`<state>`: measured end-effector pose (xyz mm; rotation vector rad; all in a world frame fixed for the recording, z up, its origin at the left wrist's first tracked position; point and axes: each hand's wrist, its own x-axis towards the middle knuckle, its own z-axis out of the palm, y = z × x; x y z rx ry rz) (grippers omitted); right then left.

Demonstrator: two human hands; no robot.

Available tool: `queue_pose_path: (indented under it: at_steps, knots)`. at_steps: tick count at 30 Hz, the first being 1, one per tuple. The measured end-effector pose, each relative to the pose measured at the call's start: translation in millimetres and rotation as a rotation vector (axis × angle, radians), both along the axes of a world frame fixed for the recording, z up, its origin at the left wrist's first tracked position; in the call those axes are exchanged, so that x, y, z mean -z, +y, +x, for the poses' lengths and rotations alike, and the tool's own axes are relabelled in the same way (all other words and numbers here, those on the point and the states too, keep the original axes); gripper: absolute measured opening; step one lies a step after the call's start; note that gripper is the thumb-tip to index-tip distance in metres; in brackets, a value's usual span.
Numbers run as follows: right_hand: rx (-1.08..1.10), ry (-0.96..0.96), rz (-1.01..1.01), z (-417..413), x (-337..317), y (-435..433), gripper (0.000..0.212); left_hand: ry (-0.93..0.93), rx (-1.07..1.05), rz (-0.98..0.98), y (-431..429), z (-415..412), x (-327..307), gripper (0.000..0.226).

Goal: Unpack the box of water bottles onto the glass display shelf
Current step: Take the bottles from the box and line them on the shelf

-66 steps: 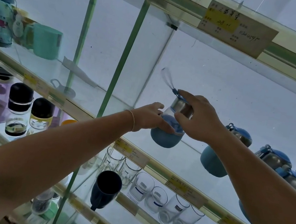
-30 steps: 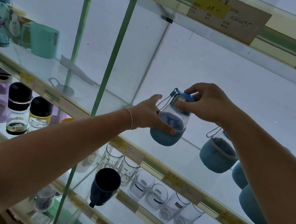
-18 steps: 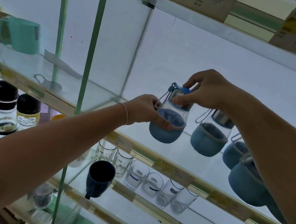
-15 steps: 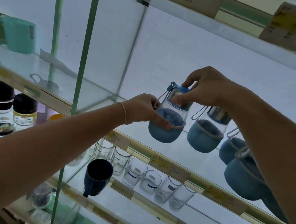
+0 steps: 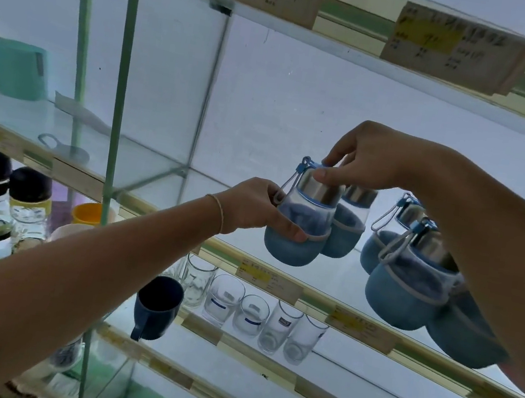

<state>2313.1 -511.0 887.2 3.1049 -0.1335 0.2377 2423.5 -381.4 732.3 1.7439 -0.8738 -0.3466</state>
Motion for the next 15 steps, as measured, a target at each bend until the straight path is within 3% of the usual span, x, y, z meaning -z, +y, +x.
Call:
queue_pose_path:
  at_steps: [8,12,15]
  knots:
    - [0.008,0.011,-0.005,-20,-1,-16,0.035,-0.014,0.018,-0.033,-16,-20,2,0.054]
    - [0.006,0.010,0.013,-29,0,-23,0.034,-0.035,0.003,-0.048,-24,-27,4,0.080]
    - [0.006,0.012,0.011,-34,0,-28,0.035,-0.040,0.010,-0.048,-29,-32,4,0.080]
